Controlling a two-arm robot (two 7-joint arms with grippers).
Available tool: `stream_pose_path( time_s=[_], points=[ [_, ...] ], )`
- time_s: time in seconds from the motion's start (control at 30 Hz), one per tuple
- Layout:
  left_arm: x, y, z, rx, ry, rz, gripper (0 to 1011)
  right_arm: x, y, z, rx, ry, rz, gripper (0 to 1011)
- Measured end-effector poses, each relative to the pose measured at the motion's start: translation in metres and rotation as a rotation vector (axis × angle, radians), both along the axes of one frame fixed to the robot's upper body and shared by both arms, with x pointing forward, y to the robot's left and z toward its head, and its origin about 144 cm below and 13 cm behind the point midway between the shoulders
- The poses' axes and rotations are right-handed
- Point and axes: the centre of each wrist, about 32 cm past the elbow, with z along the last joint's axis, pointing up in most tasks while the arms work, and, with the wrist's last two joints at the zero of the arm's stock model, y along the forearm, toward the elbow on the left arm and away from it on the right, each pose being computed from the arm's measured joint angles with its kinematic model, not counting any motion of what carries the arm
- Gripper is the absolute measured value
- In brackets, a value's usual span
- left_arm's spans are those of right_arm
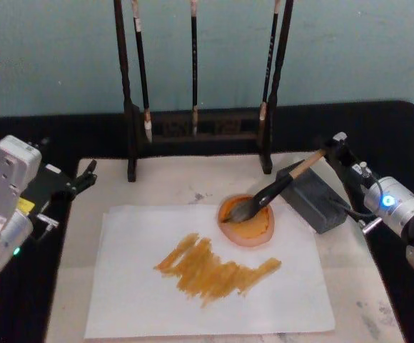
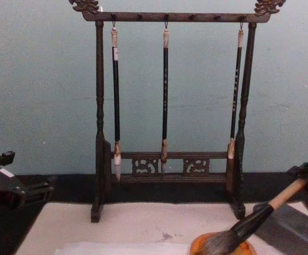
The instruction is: Pick up the brush from the inkstone, write on the paper, then place the brush back to its original position.
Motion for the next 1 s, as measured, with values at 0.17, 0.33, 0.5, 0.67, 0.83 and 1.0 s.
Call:
stream_pose_path(
  time_s=[0.17, 0.33, 0.5, 0.67, 0.83, 1.0],
  points=[
    [0.0000, 0.0000, 0.0000, 0.000, 0.000, 0.000, 1010, -0.0013, -0.0021, -0.0027, 0.017, 0.003, -0.010, 168],
    [0.0000, 0.0000, 0.0000, 0.000, 0.000, 0.000, 1010, -0.0018, -0.0032, -0.0041, 0.026, 0.004, -0.012, 169],
    [0.0000, 0.0000, 0.0000, 0.000, 0.000, 0.000, 1010, -0.0019, -0.0029, -0.0040, 0.026, 0.004, -0.012, 168],
    [0.0000, 0.0000, 0.0000, 0.000, 0.000, 0.000, 1010, -0.0019, -0.0026, -0.0038, 0.024, 0.004, -0.012, 169],
    [0.0000, 0.0000, 0.0000, 0.000, 0.000, 0.000, 1010, -0.0019, -0.0025, -0.0036, 0.024, 0.003, -0.012, 302],
    [0.0000, 0.0000, 0.0000, 0.000, 0.000, 0.000, 1010, -0.0019, -0.0024, -0.0034, 0.023, 0.003, -0.011, 455]
  ],
)
